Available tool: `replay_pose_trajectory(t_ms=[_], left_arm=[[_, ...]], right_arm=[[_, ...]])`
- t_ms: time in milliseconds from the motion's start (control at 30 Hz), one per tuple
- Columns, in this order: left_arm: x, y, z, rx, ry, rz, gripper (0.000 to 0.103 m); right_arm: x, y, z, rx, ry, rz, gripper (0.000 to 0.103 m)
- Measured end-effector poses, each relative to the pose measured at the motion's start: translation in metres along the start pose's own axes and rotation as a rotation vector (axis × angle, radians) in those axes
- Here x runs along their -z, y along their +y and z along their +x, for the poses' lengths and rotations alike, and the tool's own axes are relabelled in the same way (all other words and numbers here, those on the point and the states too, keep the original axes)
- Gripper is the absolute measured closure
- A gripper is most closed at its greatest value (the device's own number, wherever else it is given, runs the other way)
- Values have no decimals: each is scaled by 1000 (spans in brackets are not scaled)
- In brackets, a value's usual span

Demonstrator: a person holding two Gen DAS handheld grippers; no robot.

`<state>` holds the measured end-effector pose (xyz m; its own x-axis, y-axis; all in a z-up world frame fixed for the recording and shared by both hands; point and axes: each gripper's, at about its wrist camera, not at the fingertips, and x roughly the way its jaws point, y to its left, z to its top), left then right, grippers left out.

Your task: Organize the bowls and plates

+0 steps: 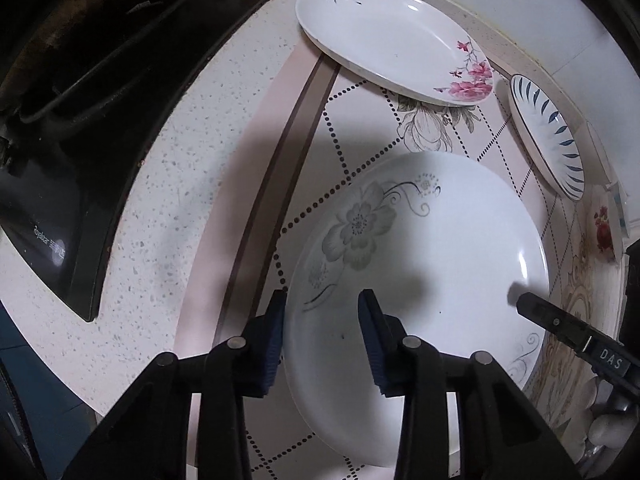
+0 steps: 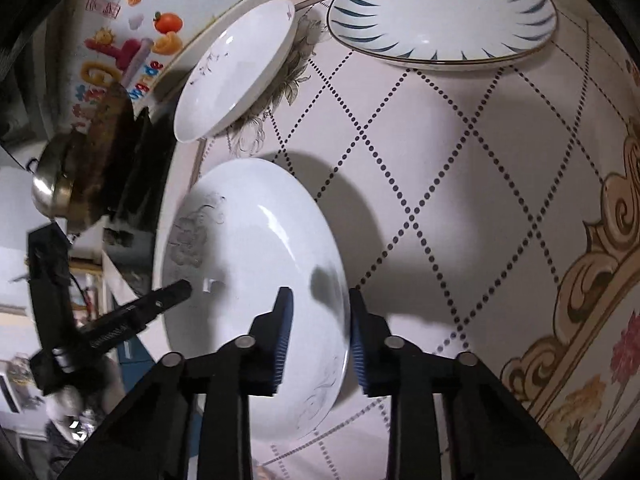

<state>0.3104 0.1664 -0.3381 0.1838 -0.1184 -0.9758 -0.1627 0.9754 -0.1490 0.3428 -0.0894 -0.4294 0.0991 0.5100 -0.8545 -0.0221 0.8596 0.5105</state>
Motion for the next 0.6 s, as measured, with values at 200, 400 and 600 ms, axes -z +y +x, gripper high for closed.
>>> replay_pose_trajectory(t_ms=[200, 400, 600], left_arm=[[1, -12, -3, -15, -19, 30, 70], [7, -28, -12, -13, -53, 67, 70], [5, -59, -22, 24, -67, 117, 70]], right_arm=[[8, 4, -6, 22, -10, -37, 81], [17, -3, -24, 32, -45, -61, 81], [25, -19, -55, 39, -79, -62, 81]])
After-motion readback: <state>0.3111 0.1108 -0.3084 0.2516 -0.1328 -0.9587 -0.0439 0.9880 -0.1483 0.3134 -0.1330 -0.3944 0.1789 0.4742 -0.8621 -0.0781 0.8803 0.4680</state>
